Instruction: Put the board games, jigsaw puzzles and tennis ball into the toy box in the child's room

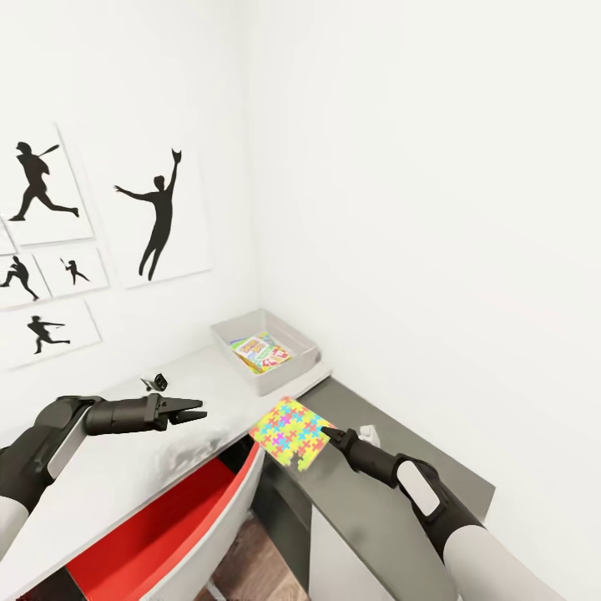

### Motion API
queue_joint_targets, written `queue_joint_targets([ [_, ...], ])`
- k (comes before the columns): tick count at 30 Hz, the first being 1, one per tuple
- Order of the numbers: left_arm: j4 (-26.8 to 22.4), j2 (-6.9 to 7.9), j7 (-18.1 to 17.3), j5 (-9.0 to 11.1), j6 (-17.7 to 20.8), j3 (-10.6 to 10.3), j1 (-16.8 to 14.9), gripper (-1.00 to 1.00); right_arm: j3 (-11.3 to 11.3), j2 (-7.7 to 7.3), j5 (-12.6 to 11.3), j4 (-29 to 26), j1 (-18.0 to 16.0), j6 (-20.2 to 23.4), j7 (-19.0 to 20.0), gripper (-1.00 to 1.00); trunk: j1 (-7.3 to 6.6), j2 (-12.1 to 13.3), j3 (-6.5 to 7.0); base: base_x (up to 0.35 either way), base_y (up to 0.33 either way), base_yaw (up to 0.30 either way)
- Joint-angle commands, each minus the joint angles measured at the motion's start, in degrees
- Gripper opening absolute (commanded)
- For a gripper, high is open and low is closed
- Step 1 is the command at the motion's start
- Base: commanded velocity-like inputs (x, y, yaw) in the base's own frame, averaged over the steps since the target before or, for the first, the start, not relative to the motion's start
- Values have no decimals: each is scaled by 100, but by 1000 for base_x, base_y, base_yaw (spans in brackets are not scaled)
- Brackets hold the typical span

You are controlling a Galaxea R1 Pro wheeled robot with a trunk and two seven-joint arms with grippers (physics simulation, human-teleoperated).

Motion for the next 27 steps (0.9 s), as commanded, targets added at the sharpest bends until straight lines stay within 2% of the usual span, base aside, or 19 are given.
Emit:
queue_joint_targets([
  [1, 3, 6, -18, 16, 60, -17, -7, 100, 3, -1, -36, -2, -5, 31, -4, -100, 4, -14, -14, 0, 93, 127],
  [7, 3, 6, -18, 16, 60, -17, -7, 100, -3, -1, -36, -2, -5, 16, -3, -100, 4, -14, -14, 0, 27, 36],
  [15, 3, 6, -18, 16, 60, -17, -7, 100, 3, -4, -44, 6, -5, -224, 16, -100, 4, -14, -14, 0, 7, 2],
  [27, 3, 6, -18, 16, 60, -17, -7, 100, -14, -17, -67, 3, 3, -233, 56, -100, 4, -14, -14, 50, 119, 0],
])
